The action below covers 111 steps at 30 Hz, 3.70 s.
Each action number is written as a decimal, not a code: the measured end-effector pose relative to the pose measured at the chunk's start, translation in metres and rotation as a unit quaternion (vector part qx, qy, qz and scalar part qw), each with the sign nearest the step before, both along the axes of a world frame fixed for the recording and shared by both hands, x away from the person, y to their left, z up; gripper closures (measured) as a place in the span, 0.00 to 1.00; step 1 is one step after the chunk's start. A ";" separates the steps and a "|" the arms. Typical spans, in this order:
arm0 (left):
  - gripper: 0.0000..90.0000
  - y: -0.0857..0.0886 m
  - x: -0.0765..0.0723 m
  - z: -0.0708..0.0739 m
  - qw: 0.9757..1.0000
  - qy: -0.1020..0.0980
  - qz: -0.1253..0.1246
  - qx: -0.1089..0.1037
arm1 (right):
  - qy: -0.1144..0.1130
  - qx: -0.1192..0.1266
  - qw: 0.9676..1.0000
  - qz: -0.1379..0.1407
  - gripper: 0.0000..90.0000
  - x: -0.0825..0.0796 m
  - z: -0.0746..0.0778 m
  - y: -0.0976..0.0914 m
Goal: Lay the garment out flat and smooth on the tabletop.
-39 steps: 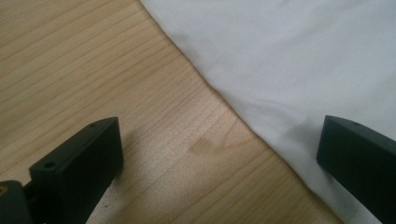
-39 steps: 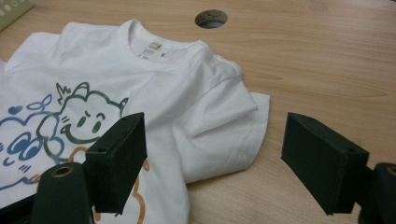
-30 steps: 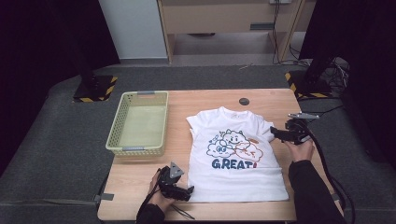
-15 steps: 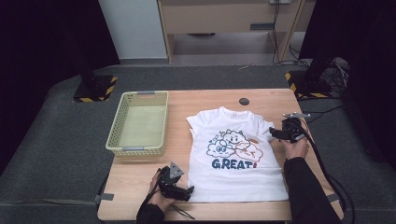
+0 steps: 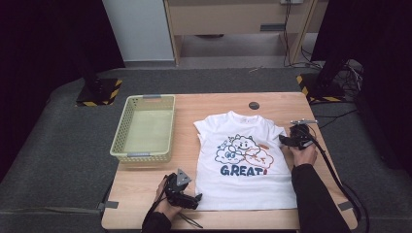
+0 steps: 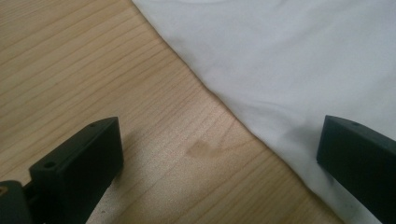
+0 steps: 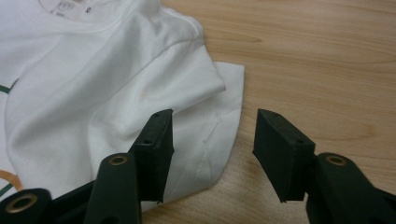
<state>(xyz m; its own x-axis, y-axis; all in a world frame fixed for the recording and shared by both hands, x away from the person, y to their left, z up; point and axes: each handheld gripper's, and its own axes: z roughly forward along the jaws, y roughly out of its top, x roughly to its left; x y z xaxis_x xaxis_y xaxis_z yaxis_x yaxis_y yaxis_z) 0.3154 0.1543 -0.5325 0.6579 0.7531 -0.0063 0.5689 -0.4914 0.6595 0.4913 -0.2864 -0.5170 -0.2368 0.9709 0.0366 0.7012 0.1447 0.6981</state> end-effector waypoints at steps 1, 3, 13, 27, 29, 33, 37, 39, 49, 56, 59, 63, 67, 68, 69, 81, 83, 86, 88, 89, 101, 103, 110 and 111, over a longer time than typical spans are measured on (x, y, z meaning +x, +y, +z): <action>0.00 0.000 0.000 0.000 1.000 0.000 0.000 0.000 | 0.001 -0.003 1.000 0.001 0.55 0.000 -0.001 0.001; 0.00 0.000 0.000 0.000 1.000 0.000 0.000 0.000 | 0.004 -0.003 1.000 0.001 0.57 0.001 -0.003 0.002; 0.00 0.000 0.000 0.000 1.000 -0.001 -0.001 -0.001 | 0.002 -0.019 1.000 0.000 0.61 0.000 -0.008 0.002; 0.00 0.000 0.000 0.000 1.000 -0.002 -0.001 -0.001 | -0.002 -0.039 0.999 -0.021 0.55 -0.001 -0.008 -0.012; 0.00 0.000 0.000 0.000 1.000 -0.002 -0.001 -0.001 | -0.001 -0.040 0.999 -0.024 0.55 0.000 -0.008 -0.013; 0.00 0.000 0.000 0.000 1.000 -0.002 -0.001 -0.001 | 0.000 -0.045 0.998 -0.031 0.54 0.000 -0.008 -0.014; 0.00 0.000 0.000 0.000 1.000 -0.002 -0.002 -0.002 | 0.004 -0.051 0.998 -0.042 0.52 0.001 -0.007 -0.016; 0.00 0.000 0.000 0.000 1.000 -0.002 -0.001 -0.002 | 0.005 -0.054 0.998 -0.044 0.52 0.001 -0.007 -0.017; 0.00 0.000 0.000 0.000 1.000 -0.002 -0.001 -0.002 | 0.004 -0.040 0.997 -0.065 0.50 0.001 -0.008 -0.027; 0.00 0.000 0.000 0.000 1.000 -0.002 -0.001 -0.002 | -0.005 -0.040 0.996 -0.076 0.47 0.000 -0.007 -0.031; 0.00 -0.001 0.000 0.000 1.000 -0.002 -0.002 -0.002 | -0.020 -0.022 0.997 -0.074 0.45 -0.003 -0.001 -0.032; 0.00 -0.001 0.000 0.000 1.000 -0.002 -0.002 0.000 | -0.036 0.002 0.998 -0.050 0.39 -0.007 0.009 -0.027; 0.00 -0.001 0.000 0.000 1.000 -0.002 -0.002 0.000 | -0.039 0.037 0.998 -0.013 0.34 -0.011 0.011 -0.015; 0.00 -0.001 0.000 0.000 1.000 -0.001 -0.002 0.000 | -0.034 0.044 0.998 -0.006 0.32 -0.012 0.010 -0.011; 0.00 -0.001 0.000 0.000 1.000 -0.001 -0.002 0.000 | -0.030 0.048 0.998 0.002 0.32 -0.014 0.008 -0.007; 0.03 -0.003 0.001 0.004 1.000 0.014 -0.003 0.008 | -0.027 0.055 0.997 0.052 0.23 -0.035 0.014 0.009; 0.05 -0.004 0.001 0.005 1.000 0.015 -0.004 0.009 | -0.027 0.055 0.996 0.059 0.21 -0.039 0.017 0.011; 0.07 -0.004 0.001 0.007 1.000 0.016 -0.003 0.004 | -0.029 0.059 0.995 0.072 0.20 -0.046 0.020 0.014; 0.07 -0.004 0.002 0.009 1.000 0.012 0.000 -0.002 | -0.029 0.058 0.994 0.083 0.17 -0.052 0.022 0.017; 0.07 -0.004 0.003 0.010 1.000 0.010 0.001 -0.007 | -0.027 0.055 0.994 0.089 0.16 -0.055 0.022 0.019; 0.08 -0.003 0.014 0.028 0.998 -0.026 0.027 -0.052 | -0.022 0.048 0.989 0.137 0.08 -0.088 0.026 0.031; 0.08 -0.003 0.016 0.030 0.997 -0.024 0.032 -0.058 | -0.018 0.042 0.989 0.141 0.08 -0.092 0.025 0.032; 0.08 -0.006 0.028 0.037 0.997 -0.024 0.041 -0.068 | -0.006 0.030 0.987 0.157 0.07 -0.105 0.019 0.035; 0.08 -0.007 0.030 0.038 0.996 -0.023 0.043 -0.069 | -0.004 0.029 0.987 0.159 0.07 -0.107 0.018 0.035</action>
<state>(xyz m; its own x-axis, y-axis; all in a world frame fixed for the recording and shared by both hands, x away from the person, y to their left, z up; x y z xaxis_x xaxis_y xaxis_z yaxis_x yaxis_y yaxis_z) 0.3457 0.1477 -0.4947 0.5932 0.8006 -0.0845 0.5720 -0.3453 0.7441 0.3847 -0.2509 -0.4991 -0.5296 0.8439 0.0859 0.6206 0.3165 0.7174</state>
